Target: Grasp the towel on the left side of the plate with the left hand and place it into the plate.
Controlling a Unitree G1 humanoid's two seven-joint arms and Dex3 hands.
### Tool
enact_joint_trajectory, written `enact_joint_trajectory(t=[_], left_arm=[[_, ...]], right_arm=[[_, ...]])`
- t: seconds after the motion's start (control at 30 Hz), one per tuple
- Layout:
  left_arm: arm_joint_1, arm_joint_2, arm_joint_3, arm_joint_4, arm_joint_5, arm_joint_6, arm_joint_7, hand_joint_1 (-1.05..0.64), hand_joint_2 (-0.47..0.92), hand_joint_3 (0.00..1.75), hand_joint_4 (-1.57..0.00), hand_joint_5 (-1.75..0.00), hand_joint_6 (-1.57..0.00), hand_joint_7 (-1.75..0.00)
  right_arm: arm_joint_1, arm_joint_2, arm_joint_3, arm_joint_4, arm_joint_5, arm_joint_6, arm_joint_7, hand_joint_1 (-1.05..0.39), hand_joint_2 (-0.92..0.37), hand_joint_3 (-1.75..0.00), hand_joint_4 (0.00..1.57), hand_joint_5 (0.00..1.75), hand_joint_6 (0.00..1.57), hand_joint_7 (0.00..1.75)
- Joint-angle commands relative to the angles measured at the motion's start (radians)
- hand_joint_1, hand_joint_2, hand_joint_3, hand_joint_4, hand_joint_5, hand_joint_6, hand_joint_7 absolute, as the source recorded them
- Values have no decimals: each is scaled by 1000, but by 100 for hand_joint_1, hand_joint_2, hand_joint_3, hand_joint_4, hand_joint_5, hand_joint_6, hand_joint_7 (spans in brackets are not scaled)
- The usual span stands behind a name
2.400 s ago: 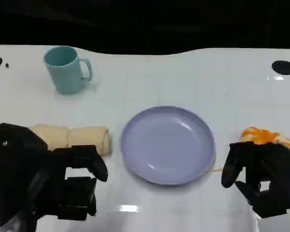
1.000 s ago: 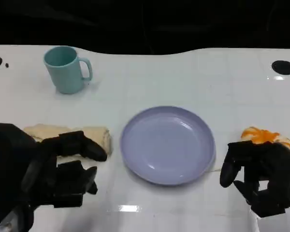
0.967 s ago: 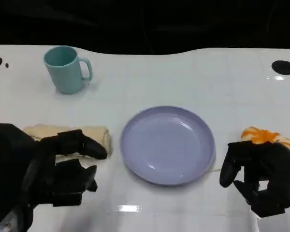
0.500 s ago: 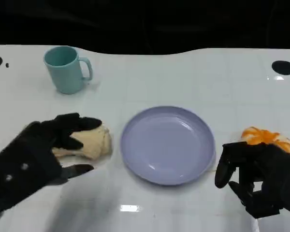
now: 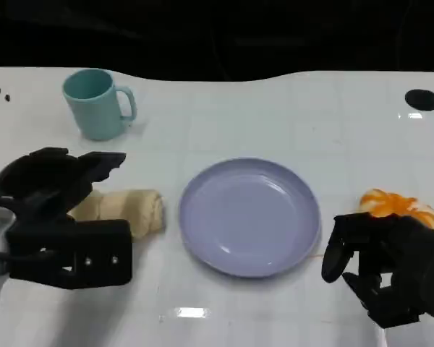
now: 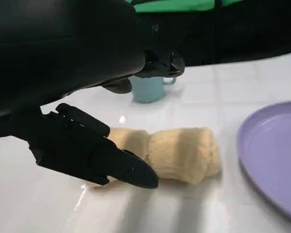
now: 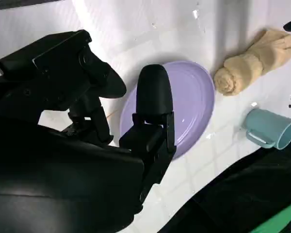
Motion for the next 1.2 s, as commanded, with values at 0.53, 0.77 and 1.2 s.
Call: enact_joint_trajectory(t=[0.53, 0.77, 1.2], left_arm=[[-302, -174, -199, 624, 150, -102, 68, -52, 88, 1, -46, -10, -40, -1], [-399, -277, -208, 941, 115, -137, 170, -43, 92, 14, -76, -21, -75, -15], [-392, -267, -197, 1057, 100, -312, 581, -18, 92, 14, -86, -174, -70, -148]], right_arm=[[14, -11, 0, -55, -4, 51, 1, 0, -55, -108, 74, 175, 71, 141], [16, -10, -4, -52, -2, 42, 0, 1, -55, -109, 75, 175, 72, 142], [16, -4, 0, -51, -1, 50, -4, 0, -55, -110, 74, 175, 72, 142]])
